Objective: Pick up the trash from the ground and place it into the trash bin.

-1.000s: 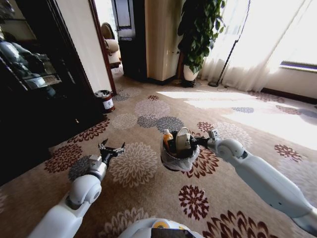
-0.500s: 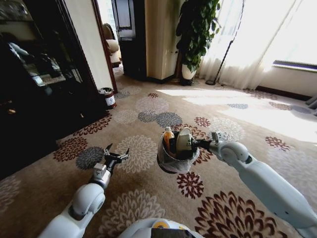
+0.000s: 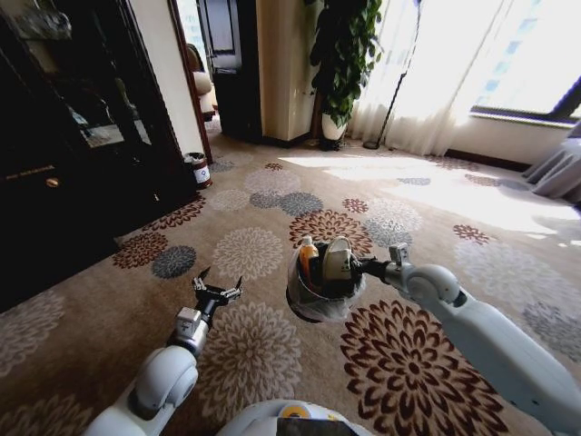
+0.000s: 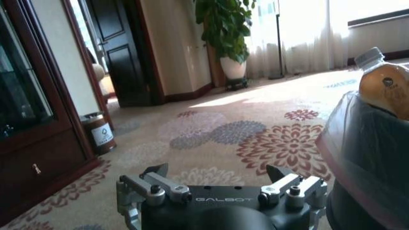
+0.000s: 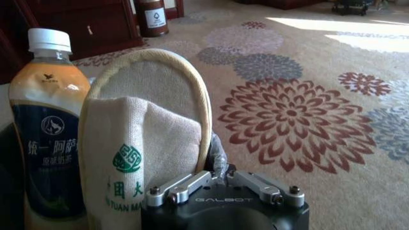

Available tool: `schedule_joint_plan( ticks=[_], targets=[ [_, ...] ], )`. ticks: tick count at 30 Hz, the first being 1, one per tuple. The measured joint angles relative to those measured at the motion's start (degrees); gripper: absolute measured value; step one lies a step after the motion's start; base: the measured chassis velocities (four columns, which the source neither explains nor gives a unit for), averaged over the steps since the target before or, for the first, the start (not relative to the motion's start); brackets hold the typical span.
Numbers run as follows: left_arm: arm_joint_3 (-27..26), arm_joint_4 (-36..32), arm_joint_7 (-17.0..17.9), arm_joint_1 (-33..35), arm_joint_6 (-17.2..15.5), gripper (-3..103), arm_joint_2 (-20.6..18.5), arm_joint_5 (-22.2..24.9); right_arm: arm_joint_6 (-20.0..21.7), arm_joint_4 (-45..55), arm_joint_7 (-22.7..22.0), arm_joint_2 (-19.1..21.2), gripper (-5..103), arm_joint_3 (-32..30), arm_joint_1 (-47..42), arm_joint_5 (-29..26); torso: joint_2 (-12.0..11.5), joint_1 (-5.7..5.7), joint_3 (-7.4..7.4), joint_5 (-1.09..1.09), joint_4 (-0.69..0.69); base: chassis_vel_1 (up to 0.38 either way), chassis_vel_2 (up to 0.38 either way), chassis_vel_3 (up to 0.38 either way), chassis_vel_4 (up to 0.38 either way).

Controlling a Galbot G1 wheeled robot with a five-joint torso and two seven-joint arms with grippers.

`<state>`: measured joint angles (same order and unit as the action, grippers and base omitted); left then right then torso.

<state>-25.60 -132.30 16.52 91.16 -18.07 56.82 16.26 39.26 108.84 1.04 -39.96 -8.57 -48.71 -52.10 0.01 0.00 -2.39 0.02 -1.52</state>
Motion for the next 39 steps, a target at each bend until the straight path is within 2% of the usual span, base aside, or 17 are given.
schedule_joint_plan(
  ticks=[9, 11, 14, 17, 21, 29, 34, 36, 39],
  targets=[
    [1.55, -0.56, 0.80, 0.85, 0.33, 100, 0.52, -1.39, -0.93, 1.03, 0.01, -0.22, 1, -2.64, -4.03, 1.44, 0.00, 0.00, 0.00, -0.03, -0.01, 0.207, -0.371, -0.375, 0.193],
    [2.14, -0.15, 1.15, 0.58, 2.00, 100, 0.63, -1.49, -1.06, 1.26, 0.00, -0.35, 1, -3.88, -5.51, 2.32, 0.01, -0.01, 0.02, 0.00, 0.01, 0.160, -0.343, -0.348, 0.143],
    [2.47, 0.09, 1.33, 0.29, 2.36, 100, 0.69, -1.59, -1.07, 1.61, -0.01, -0.60, 1, -4.86, -6.58, 2.58, 0.01, -0.01, 0.02, -0.07, 0.04, 0.123, -0.308, -0.301, 0.106],
    [2.52, -0.19, 1.41, 0.31, 2.38, 100, 0.70, -1.56, -1.06, 2.11, 0.00, -0.80, 1, -5.80, -7.74, 2.64, 0.02, -0.01, 0.02, 0.01, 0.03, 0.075, -0.221, -0.168, 0.099],
    [2.42, -0.46, 1.41, 0.52, 2.44, 100, 0.63, -1.49, -1.12, 2.57, 0.00, -1.15, 1, -6.84, -8.86, 2.96, 0.01, 0.00, 0.00, -0.04, -0.07, 0.029, -0.094, -0.001, 0.093],
    [1.69, -0.55, 1.37, 0.49, 2.66, 100, 0.03, -1.10, -1.31, 3.33, 0.01, -1.83, 1, -7.16, -9.60, 3.61, 0.00, 0.00, -0.01, -0.01, -0.01, -0.019, -0.161, 0.027, 0.178],
    [1.14, -0.55, 1.33, 0.50, 2.96, 100, -0.09, -0.85, -1.37, 3.51, 0.00, -2.04, 1, -6.99, -9.60, 4.02, 0.01, 0.00, 0.00, -0.05, 0.00, -0.043, -0.398, 0.041, 0.386],
    [1.02, -0.49, 1.31, 0.60, 3.25, 100, -0.09, -0.82, -1.47, 3.55, 0.00, -2.14, 1, -6.89, -9.63, 4.11, 0.01, 0.00, 0.00, 0.03, 0.00, -0.039, -0.453, 0.018, 0.439],
    [0.94, -0.28, 1.30, 0.77, 3.46, 100, 0.01, -0.84, -1.61, 3.60, 0.00, -2.19, 1, -6.83, -9.81, 4.37, 0.01, 0.00, 0.00, -0.02, 0.01, 0.000, -0.450, -0.038, 0.438]
  ],
)
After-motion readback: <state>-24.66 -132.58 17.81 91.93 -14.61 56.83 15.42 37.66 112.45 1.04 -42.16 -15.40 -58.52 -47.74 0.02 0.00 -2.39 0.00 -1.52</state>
